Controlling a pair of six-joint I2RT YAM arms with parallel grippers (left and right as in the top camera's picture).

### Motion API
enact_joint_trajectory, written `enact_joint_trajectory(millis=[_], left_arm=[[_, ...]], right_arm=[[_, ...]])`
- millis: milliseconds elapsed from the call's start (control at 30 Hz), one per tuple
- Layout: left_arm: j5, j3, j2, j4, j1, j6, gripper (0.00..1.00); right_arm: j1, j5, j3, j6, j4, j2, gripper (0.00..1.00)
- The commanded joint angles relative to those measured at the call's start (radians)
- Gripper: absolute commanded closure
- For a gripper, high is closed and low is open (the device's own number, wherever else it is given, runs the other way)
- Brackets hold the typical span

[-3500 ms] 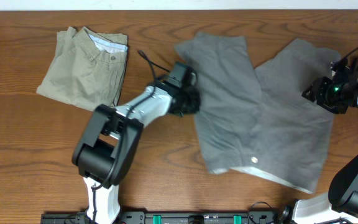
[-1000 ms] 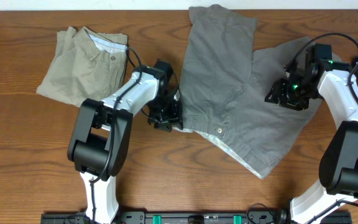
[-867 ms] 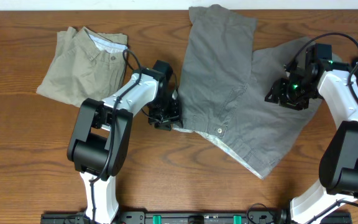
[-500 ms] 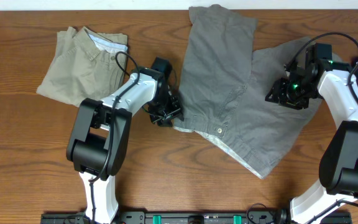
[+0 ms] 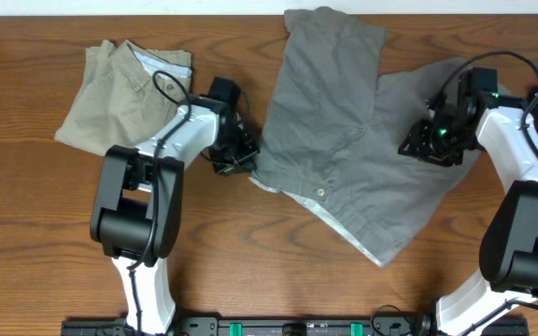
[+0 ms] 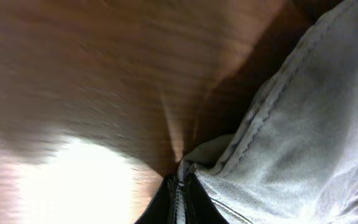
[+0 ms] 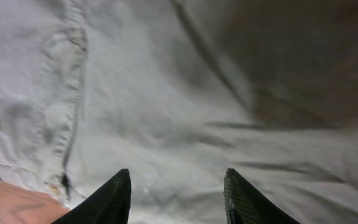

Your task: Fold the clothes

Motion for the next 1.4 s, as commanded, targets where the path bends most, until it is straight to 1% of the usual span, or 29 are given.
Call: enact_joint_trajectory(millis=[0, 67, 133, 233, 300, 400, 533, 600, 667, 733, 800, 900, 967, 1100, 1267, 1367], left_arm=[[-0.003, 0.051, -0.017, -0.018, 0.048, 0.117, 0.94], [0.023, 0.064, -0.026, -0.023, 0.060, 0.150, 0.94], [0.023, 0.069, -0.038, -0.024, 0.062, 0.162, 0.94], [0.021, 0.069, -0.053, -0.025, 0.060, 0.190, 0.94], [0.018, 0.069, -0.058, -0.021, 0.060, 0.196, 0.94], [0.018, 0.069, -0.060, -0.010, 0.060, 0.210, 0.94], [0.018, 0.069, -0.060, -0.010, 0.060, 0.229, 0.94], [0.018, 0.069, -0.060, -0.008, 0.060, 0.229, 0.94], [0.018, 0.069, -0.060, -0.008, 0.060, 0.230, 0.94], [0.018, 0.069, -0.060, -0.009, 0.060, 0.242, 0.94], [0.018, 0.069, -0.060, -0.008, 0.060, 0.247, 0.94], [0.018, 0.069, -0.060, -0.006, 0.060, 0.247, 0.94], [0.018, 0.069, -0.060, -0.006, 0.060, 0.253, 0.94], [0.018, 0.069, -0.061, -0.014, 0.060, 0.274, 0.94], [0.018, 0.069, -0.064, -0.018, 0.060, 0.278, 0.92], [0.018, 0.069, -0.064, -0.018, 0.060, 0.281, 0.88]], right_arm=[[0.005, 0.000, -0.067, -0.008, 0.015, 0.000, 0.56], [0.005, -0.010, -0.111, -0.008, 0.018, 0.000, 0.60], [0.005, -0.056, -0.149, -0.032, 0.014, 0.000, 0.58], [0.006, -0.220, -0.183, -0.166, -0.027, 0.000, 0.59], [0.010, -0.291, -0.185, -0.232, -0.076, -0.002, 0.59], [0.026, -0.308, -0.185, -0.282, -0.116, -0.024, 0.58], [0.057, -0.298, -0.185, -0.280, -0.092, -0.101, 0.58], [0.073, -0.261, -0.185, -0.224, -0.107, -0.147, 0.59], [0.092, -0.185, -0.185, -0.179, -0.159, -0.191, 0.59], [0.113, -0.086, -0.185, -0.120, -0.217, -0.228, 0.57], [0.135, -0.032, -0.187, -0.081, -0.263, -0.251, 0.55], [0.164, -0.021, -0.206, -0.042, -0.317, -0.269, 0.56], [0.177, -0.021, -0.246, -0.003, -0.322, -0.286, 0.57], [0.190, -0.021, -0.360, 0.094, -0.282, -0.337, 0.52], [0.195, -0.022, -0.564, 0.250, -0.115, -0.389, 0.48], [0.195, -0.023, -0.642, 0.306, 0.007, -0.389, 0.44]])
